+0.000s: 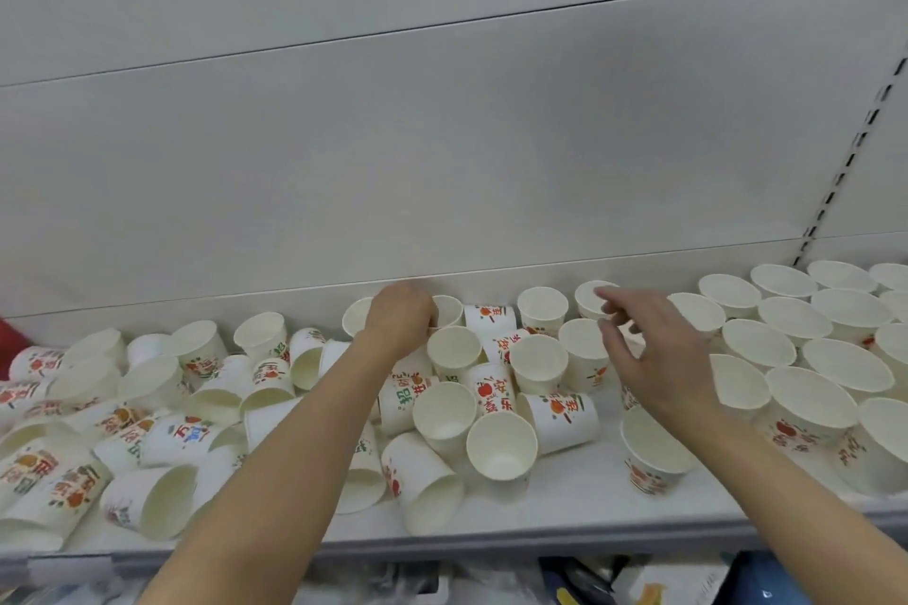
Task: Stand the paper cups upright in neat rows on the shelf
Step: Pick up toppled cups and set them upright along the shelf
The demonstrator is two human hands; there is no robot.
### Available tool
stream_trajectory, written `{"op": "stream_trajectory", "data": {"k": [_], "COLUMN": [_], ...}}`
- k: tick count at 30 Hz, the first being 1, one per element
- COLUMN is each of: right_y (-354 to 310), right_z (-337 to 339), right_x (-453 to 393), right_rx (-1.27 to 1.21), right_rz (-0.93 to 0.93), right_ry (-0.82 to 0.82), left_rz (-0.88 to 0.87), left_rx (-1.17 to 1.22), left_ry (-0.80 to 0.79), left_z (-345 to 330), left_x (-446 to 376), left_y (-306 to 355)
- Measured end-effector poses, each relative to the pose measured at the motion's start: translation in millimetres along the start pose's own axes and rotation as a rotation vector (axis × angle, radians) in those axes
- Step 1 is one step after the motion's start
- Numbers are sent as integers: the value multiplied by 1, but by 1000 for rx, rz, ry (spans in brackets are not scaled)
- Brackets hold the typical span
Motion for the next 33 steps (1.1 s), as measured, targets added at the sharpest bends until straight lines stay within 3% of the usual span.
{"op": "stream_trajectory", "data": {"k": [6, 9, 14, 17, 22, 29, 33], "right_y": [-15, -21, -36, -43, -45, -26, -16], "right_z": [-81, -121, -162, -172, -170, -148, -152], "right_x": [-66, -94, -115, -115, -121, -115, -100], "right_rx": [139, 213, 355, 452, 477, 415, 386], "right_rz": [218, 311, 382, 388, 411, 408, 368], "right_ry": [-359, -609, -979, -1147, -1153, -916, -867], "left_rz": [-27, -84, -230, -350, -368, -346, -337], "left_rx": [-185, -72, 144, 193, 202, 234, 232], "left_ry": [93, 21, 147, 58, 76, 128, 161], "left_z": [-3, -5, 5, -3, -11, -11, -11], "left_x": [6, 6, 28, 39, 43, 47, 47], "left_y": [-16, -20, -17, -6, 0, -1, 0]}}
Point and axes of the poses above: each hand's wrist, its own x-axis away from the middle knuckle, its own z-axis out of the back of the hand, y = z × x, the point moved 5 cm from there along -x, towards the middle knuckle, and after that the axes turned 12 degrees about -y, right-handed, at the moved point
